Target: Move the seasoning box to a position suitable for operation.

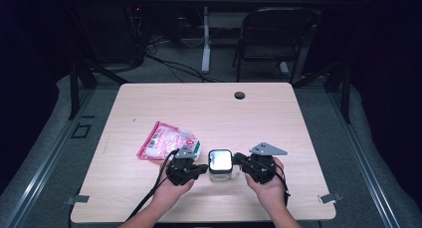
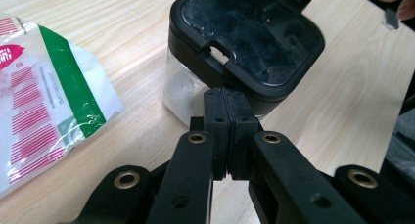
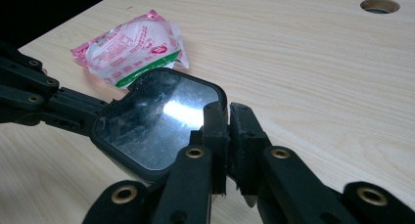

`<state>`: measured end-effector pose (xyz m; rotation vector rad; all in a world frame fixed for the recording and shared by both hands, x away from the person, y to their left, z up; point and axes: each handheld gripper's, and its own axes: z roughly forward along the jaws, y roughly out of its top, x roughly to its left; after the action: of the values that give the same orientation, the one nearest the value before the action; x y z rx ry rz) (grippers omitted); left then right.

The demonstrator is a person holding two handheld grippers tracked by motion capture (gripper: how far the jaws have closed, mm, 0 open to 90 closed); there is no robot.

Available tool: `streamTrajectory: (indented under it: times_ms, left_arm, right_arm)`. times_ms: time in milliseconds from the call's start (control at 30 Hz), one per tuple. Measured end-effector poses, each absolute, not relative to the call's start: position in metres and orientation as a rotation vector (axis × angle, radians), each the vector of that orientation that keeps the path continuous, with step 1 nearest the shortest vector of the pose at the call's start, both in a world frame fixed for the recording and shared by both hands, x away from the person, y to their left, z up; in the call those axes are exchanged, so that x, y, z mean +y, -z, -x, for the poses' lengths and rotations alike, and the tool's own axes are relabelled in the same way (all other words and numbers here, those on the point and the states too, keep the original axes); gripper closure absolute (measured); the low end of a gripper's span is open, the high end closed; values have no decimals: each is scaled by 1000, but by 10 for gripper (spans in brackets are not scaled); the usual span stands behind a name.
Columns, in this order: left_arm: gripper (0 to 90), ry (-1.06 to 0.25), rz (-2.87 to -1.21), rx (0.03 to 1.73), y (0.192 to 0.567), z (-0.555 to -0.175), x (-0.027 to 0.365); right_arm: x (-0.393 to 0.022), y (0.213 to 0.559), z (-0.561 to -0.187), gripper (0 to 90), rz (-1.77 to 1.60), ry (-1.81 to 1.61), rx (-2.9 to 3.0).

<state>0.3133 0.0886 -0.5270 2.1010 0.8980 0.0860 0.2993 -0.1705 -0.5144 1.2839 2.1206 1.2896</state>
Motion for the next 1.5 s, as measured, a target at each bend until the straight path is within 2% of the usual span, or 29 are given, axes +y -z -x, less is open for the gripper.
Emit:
streamTrajectory:
  times_ms: [633,900,1267,1500]
  left_arm:
    - [890,-85,-2070,874,514,-313,85]
    - [889,-94,-2072,857,508,-313,81]
    - [880,-114,-2064,834,492,-314,73]
    - [875,-122,-2058,824,486,-315,68]
  right_arm:
    - [-173,515,-299,860,-1296,-1294,2124]
    - [-170,507,-291,780,-1233,-1279,2170]
    - [-160,502,-276,597,-1105,-1307,2256]
    - [-153,504,-269,524,-1043,-1277,2268]
